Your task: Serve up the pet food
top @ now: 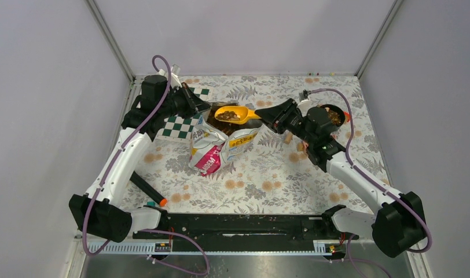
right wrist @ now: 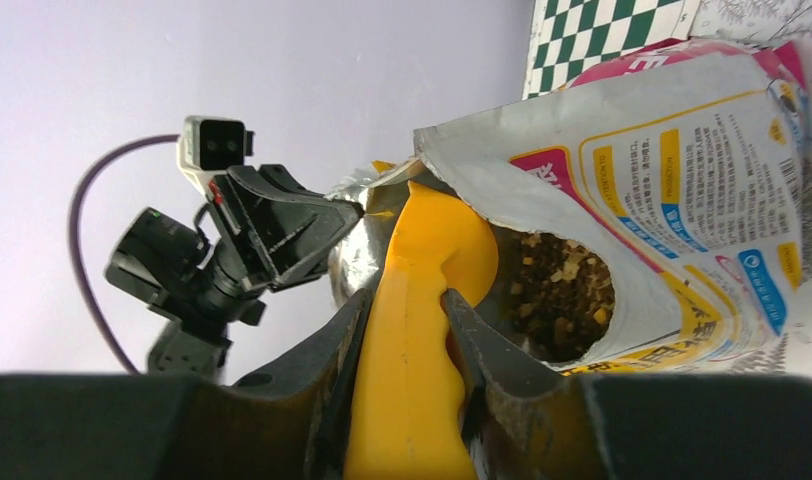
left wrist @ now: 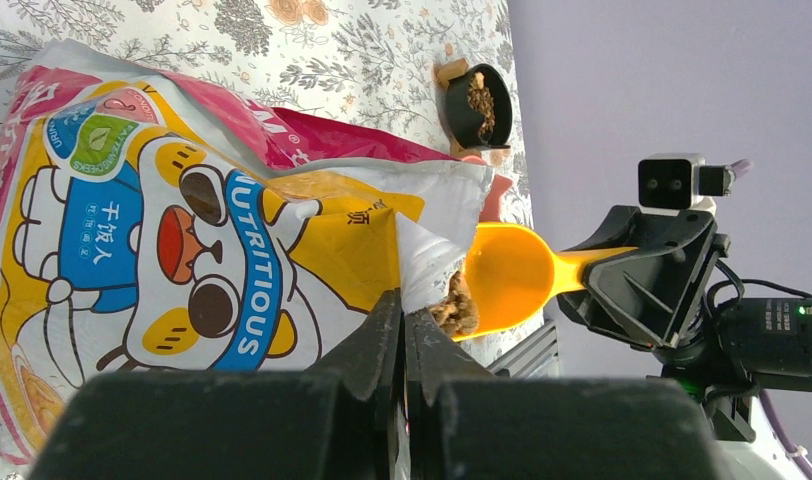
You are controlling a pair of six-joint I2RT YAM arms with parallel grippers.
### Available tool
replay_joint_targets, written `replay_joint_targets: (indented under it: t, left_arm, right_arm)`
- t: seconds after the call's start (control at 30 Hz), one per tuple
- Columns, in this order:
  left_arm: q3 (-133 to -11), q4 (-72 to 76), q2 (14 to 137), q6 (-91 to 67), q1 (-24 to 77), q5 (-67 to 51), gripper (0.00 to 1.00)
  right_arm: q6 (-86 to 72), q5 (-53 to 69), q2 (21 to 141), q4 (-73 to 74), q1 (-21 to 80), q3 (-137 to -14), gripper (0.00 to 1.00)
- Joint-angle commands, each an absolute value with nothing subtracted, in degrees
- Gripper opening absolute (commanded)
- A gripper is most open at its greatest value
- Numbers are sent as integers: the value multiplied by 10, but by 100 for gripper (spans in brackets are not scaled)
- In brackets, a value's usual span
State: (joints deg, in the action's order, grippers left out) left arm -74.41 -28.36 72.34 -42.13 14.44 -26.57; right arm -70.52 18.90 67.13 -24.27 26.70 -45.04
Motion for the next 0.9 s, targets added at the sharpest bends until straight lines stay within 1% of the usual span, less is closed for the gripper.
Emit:
replay_joint_targets:
  t: [0.0, 0.2, 0.4, 0.6, 0.73, 0.87]
  left_arm:
    - [-755, -249, 686, -439, 142, -269, 0]
    - [-772, -258, 684, -436, 142, -263, 0]
    - [-752, -246, 663, -428, 142, -262, 0]
    - [-744, -249, 655, -405, 142, -272, 0]
    - [-755, -261, 660, -383, 142, -269, 0]
    - [-762, -261, 666, -368, 142, -266, 0]
  right_arm:
    - [-788, 158, 629, -276, 260, -446, 0]
    - [-829, 148, 586, -269, 239, -417, 0]
    - [-831, 160, 534, -267, 217, -389, 0]
    - [-834, 125, 472, -239, 204, -365, 0]
    - [-824, 120, 440, -196, 166, -374, 0]
    - [-811, 147, 426, -152, 94, -390, 0]
